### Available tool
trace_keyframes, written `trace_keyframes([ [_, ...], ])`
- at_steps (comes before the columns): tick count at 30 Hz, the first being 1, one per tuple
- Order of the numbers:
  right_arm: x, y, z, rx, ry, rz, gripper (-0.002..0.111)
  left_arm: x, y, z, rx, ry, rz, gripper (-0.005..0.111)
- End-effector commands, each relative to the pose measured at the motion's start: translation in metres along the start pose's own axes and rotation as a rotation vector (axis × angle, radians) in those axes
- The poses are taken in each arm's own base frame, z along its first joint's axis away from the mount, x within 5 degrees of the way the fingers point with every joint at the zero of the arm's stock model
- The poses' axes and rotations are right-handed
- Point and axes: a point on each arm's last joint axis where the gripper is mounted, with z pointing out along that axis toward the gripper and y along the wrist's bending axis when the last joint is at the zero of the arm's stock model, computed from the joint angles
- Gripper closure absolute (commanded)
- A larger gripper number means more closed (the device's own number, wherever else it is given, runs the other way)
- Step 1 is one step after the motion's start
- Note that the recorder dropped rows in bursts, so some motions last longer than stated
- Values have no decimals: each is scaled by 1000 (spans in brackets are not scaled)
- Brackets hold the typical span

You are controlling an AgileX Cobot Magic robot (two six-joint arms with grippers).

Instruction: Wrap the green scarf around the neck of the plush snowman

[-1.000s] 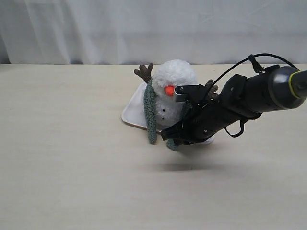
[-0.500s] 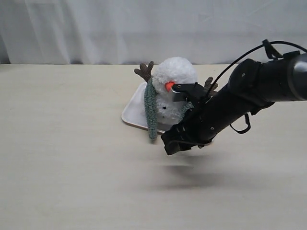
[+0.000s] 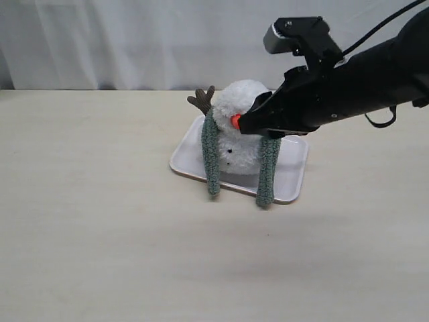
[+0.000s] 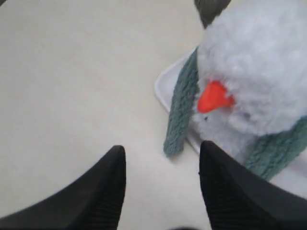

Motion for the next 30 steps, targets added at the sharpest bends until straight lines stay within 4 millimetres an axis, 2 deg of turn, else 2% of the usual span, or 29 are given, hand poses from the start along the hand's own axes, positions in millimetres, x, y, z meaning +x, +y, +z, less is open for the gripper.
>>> trace_keyframes([
  [1, -13, -5, -17, 103, -127, -51, 62, 0, 0, 0, 7, -10, 5, 107],
  [7, -16, -8, -24, 156, -157, -66, 62, -1, 0, 0, 7, -12, 5, 107],
  [11, -20, -2, -42, 159, -202, -85, 62, -1, 0, 0, 7, -13, 5, 107],
  [13, -24, 4, -64, 171, -252, -118, 70, -1, 0, 0, 7, -13, 5, 107],
  [20, -24, 18, -104, 166, -326, -154, 98, -1, 0, 0, 7, -13, 5, 107],
  [21, -24, 21, -115, 174, -350, -171, 104, -1, 0, 0, 7, -13, 5, 107],
  [24, -22, 30, -139, 173, -402, -189, 104, -1, 0, 0, 7, -13, 5, 107],
  [26, -14, 37, -160, 172, -450, -188, 104, -1, 0, 0, 7, -13, 5, 107],
  [30, -2, 44, -180, 175, -502, -196, 104, -1, 0, 0, 7, -13, 5, 107],
])
